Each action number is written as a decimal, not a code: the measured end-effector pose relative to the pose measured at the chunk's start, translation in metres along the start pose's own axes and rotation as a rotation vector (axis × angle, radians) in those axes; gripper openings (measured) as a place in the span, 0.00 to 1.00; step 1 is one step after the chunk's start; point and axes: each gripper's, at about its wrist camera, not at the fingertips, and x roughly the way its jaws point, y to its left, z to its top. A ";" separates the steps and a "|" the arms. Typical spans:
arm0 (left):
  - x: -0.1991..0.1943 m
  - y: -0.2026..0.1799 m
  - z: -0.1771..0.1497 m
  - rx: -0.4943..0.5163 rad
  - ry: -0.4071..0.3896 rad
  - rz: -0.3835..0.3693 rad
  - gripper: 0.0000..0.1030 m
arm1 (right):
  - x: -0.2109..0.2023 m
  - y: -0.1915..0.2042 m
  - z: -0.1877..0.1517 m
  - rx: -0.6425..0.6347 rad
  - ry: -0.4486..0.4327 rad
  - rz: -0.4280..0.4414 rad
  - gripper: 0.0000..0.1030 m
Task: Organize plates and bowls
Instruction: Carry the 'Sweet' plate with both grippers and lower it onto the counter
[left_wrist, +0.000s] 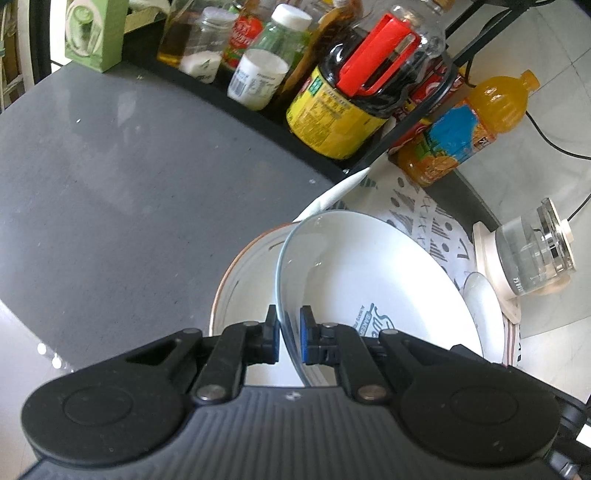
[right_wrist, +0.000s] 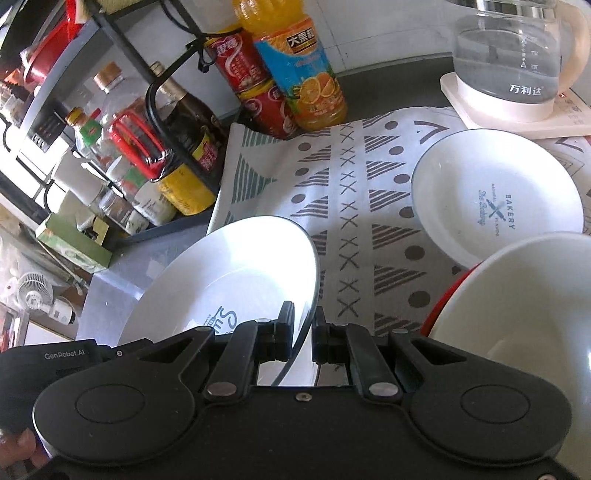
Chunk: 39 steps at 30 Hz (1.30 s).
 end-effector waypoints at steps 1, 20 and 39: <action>0.000 0.002 -0.001 -0.001 0.001 0.002 0.08 | 0.000 0.001 -0.002 -0.004 0.001 -0.002 0.08; 0.006 0.015 -0.011 -0.006 0.020 0.073 0.08 | 0.011 0.025 -0.027 -0.122 0.018 -0.101 0.10; -0.006 0.005 -0.006 0.039 0.014 0.142 0.12 | 0.024 0.036 -0.036 -0.239 -0.013 -0.169 0.13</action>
